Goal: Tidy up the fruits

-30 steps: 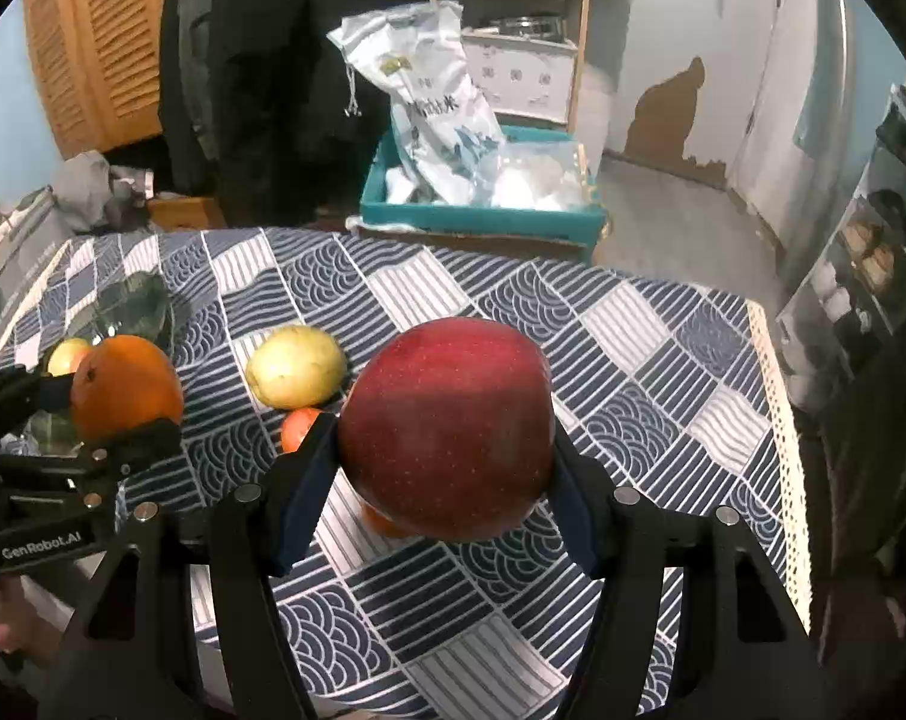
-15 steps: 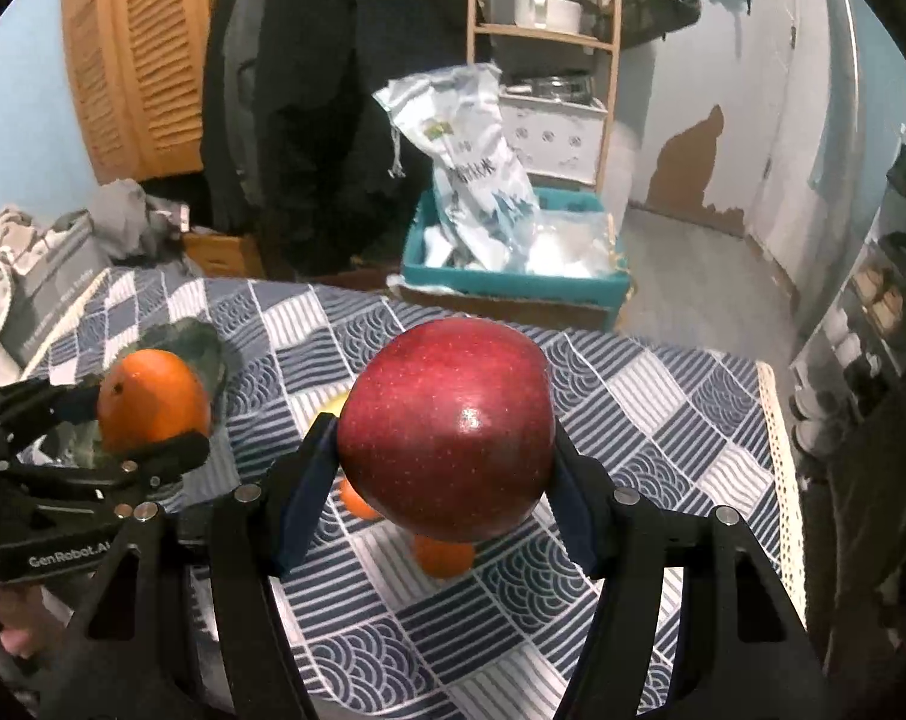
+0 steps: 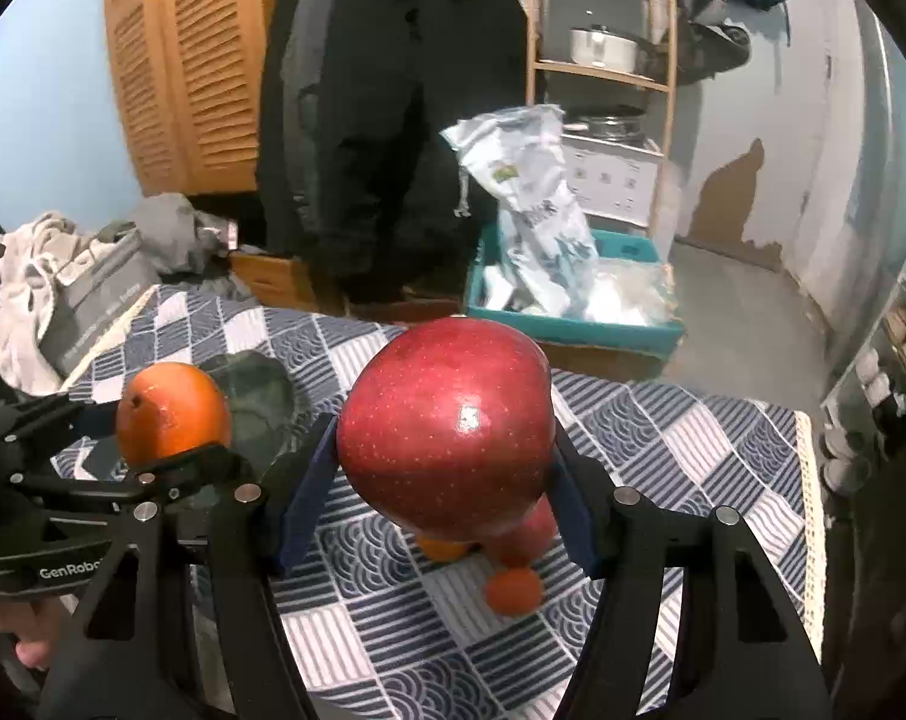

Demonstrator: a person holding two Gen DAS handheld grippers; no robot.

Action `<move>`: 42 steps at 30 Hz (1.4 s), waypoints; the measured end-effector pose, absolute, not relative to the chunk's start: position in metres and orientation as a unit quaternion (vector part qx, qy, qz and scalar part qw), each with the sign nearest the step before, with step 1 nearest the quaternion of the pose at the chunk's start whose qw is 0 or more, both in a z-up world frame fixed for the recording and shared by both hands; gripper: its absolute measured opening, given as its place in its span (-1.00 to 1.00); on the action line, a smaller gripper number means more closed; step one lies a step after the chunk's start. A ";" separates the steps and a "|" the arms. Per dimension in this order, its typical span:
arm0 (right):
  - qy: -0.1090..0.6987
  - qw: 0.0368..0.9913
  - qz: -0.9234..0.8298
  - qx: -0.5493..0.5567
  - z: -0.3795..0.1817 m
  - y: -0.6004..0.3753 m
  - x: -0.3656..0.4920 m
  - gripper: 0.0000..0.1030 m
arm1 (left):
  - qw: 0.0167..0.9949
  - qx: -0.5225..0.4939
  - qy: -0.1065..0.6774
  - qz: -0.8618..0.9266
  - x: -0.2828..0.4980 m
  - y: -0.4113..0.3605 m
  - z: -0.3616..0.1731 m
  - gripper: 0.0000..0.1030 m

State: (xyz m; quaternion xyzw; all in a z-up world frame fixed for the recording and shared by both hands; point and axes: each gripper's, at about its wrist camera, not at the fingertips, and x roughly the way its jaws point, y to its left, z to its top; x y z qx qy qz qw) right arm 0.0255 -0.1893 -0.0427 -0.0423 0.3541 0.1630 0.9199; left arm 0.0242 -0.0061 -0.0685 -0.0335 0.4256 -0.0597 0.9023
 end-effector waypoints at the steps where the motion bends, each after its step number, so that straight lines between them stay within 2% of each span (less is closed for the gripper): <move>1: 0.354 0.919 0.167 -0.043 -0.042 -0.185 0.026 0.27 | 0.903 -0.037 0.425 -0.056 0.024 -0.001 -0.068 0.33; 26: 0.366 0.896 0.241 -0.067 -0.052 -0.077 0.054 0.27 | 0.897 -0.105 0.429 0.027 0.021 0.101 -0.080 0.33; 42: 0.446 0.850 0.270 -0.074 -0.119 -0.019 0.083 0.27 | 0.857 -0.118 0.495 0.080 0.030 0.151 -0.152 0.33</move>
